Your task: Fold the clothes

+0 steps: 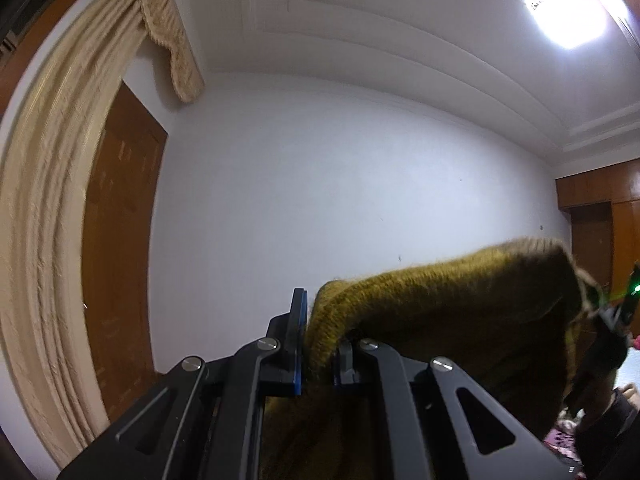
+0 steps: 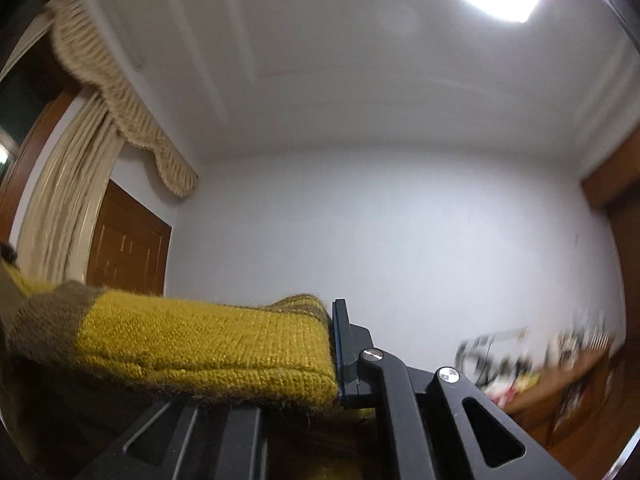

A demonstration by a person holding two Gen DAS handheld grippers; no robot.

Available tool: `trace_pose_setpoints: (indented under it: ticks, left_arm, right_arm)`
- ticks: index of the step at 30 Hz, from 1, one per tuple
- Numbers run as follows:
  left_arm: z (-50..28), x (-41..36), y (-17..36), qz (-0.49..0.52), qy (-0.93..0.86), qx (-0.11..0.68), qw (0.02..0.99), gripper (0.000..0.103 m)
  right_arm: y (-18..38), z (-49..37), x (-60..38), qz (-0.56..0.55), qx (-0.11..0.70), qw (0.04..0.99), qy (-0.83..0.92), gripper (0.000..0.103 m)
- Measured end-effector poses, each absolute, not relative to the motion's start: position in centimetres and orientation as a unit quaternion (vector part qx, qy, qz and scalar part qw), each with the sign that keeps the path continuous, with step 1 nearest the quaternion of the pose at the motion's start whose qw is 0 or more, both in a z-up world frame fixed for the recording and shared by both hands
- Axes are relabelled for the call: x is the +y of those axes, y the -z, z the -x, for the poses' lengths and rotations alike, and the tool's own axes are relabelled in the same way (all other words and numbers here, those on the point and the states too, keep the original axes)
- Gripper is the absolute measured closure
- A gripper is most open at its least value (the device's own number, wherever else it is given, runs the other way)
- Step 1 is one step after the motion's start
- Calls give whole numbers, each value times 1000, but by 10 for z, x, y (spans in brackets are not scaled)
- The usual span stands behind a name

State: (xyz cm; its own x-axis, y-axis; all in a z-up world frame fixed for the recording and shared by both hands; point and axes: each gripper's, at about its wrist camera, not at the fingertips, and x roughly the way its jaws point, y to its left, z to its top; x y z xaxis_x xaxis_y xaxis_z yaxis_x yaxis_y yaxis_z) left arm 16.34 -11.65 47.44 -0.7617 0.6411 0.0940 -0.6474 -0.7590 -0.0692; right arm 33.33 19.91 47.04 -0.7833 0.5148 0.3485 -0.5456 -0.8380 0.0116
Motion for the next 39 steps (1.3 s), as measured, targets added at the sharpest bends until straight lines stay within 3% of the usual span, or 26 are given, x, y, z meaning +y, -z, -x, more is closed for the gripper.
trace_pose_setpoints:
  ticks: [9,20,32,39]
  left_arm:
    - [-165,-145,-466,-49,-947,-41,316,89]
    - [-191,-169,-451,-29,-946,-26,321,89]
    - [-253,-196,-485,-78,-950,-17,302,87]
    - [-250,-188,-492,-49,-945,1,324,86]
  right_arm:
    - [-448,-319,182,-102,-106,281,-948,94]
    - [-424,-330,167,-41,-96,248,-963,94]
    - [-462,-379,141,-104,-135,221,-960,94]
    - [-472,-393,139,-111,-144,228,-957,94]
